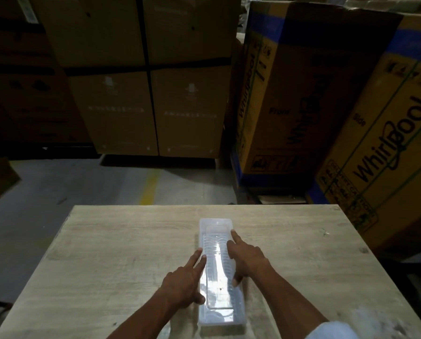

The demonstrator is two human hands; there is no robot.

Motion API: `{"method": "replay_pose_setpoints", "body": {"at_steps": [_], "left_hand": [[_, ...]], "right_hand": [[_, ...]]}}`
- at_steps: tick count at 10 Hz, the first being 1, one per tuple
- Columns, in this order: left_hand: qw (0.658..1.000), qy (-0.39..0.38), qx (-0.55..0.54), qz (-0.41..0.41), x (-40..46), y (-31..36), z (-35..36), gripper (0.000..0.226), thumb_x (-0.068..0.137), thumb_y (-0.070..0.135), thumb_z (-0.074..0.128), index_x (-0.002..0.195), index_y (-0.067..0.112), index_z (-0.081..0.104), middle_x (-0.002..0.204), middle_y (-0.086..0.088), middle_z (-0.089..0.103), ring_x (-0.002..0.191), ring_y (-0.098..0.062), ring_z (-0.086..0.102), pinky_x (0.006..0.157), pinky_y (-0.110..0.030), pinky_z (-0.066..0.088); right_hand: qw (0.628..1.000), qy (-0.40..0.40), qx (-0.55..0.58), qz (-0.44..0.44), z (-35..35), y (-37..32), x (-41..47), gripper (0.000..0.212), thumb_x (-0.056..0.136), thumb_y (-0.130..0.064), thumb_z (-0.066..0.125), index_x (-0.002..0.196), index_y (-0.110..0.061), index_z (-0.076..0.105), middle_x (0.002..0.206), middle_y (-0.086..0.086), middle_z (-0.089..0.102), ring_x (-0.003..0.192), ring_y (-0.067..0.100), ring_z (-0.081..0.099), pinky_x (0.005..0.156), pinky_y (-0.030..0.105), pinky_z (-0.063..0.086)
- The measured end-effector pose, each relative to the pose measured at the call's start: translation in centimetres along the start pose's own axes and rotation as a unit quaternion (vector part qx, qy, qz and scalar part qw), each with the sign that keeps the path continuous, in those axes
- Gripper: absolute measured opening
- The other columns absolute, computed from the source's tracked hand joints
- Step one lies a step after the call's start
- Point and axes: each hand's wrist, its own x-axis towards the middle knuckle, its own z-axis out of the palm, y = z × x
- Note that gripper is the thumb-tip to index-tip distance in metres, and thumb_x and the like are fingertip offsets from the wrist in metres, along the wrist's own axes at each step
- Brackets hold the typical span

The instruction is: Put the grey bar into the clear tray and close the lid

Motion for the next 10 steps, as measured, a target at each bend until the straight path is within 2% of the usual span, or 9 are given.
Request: {"method": "replay_pose_setpoints", "body": {"at_steps": [2,3,4,5,6,9,10], "left_hand": [[1.000,0.003,0.000,0.007,-0.2,-0.2,0.1,0.114,0.086,0.037,0.075,0.158,0.029,-0.012,0.163,0.013,-0.028,0.137,-0.029,0.048,0.106,-0.051,0.048],[0.999,0.023,0.017,0.018,-0.7,0.1,0.1,0.109,0.087,0.039,0.073,0.159,0.028,-0.008,0.167,0.008,-0.021,0.137,-0.030,0.046,0.106,-0.049,0.048],[0.996,0.074,0.045,0.030,-2.0,0.5,0.0,0.097,0.087,0.037,0.074,0.159,0.023,0.011,0.171,0.001,-0.004,0.140,-0.032,0.038,0.106,-0.049,0.046],[0.989,0.126,0.059,0.053,-3.0,0.7,0.4,0.079,0.088,0.033,0.073,0.152,0.016,0.031,0.167,-0.005,0.018,0.139,-0.032,0.039,0.102,-0.047,0.048],[0.987,0.141,0.050,0.061,-3.4,0.6,0.9,0.074,0.090,0.034,0.069,0.152,0.016,0.032,0.166,-0.003,0.021,0.139,-0.031,0.039,0.104,-0.047,0.047],[0.986,0.154,0.016,0.066,-3.5,0.3,2.2,0.073,0.096,0.039,0.060,0.156,0.018,0.024,0.169,-0.006,0.014,0.148,-0.031,0.028,0.112,-0.049,0.044],[0.971,0.235,0.007,0.043,-2.9,0.6,2.8,0.076,0.093,0.048,0.061,0.155,0.017,0.027,0.166,-0.010,0.025,0.147,-0.034,0.035,0.111,-0.051,0.045]], "right_hand": [[0.997,0.060,0.039,-0.001,2.3,0.3,-1.5,0.080,0.068,-0.025,0.092,0.131,-0.028,0.042,0.163,-0.006,0.031,0.125,0.026,0.058,0.102,0.053,0.048],[0.996,0.085,0.039,0.007,3.6,0.7,-3.0,0.069,0.082,-0.024,0.082,0.140,-0.023,0.046,0.166,-0.004,0.030,0.130,0.029,0.054,0.106,0.048,0.046],[0.992,0.128,0.019,-0.009,4.8,0.8,-4.4,0.052,0.094,-0.021,0.069,0.142,-0.020,0.050,0.163,0.003,0.034,0.132,0.028,0.051,0.105,0.042,0.046],[0.990,0.143,-0.005,-0.023,5.3,0.6,-5.3,0.043,0.099,-0.018,0.061,0.141,-0.016,0.052,0.157,0.007,0.040,0.130,0.029,0.050,0.101,0.041,0.045],[0.990,0.139,-0.003,-0.029,5.4,0.4,-6.0,0.044,0.099,-0.016,0.059,0.143,-0.014,0.049,0.157,0.007,0.038,0.132,0.030,0.049,0.103,0.043,0.044],[0.988,0.135,0.064,-0.026,6.1,0.4,-6.7,0.047,0.103,-0.026,0.053,0.148,-0.018,0.043,0.165,0.002,0.030,0.141,0.026,0.040,0.114,0.040,0.040],[0.984,0.164,0.072,-0.019,5.5,0.1,-7.4,0.045,0.104,-0.028,0.052,0.147,-0.017,0.043,0.159,0.003,0.039,0.136,0.024,0.044,0.111,0.037,0.043]]}}
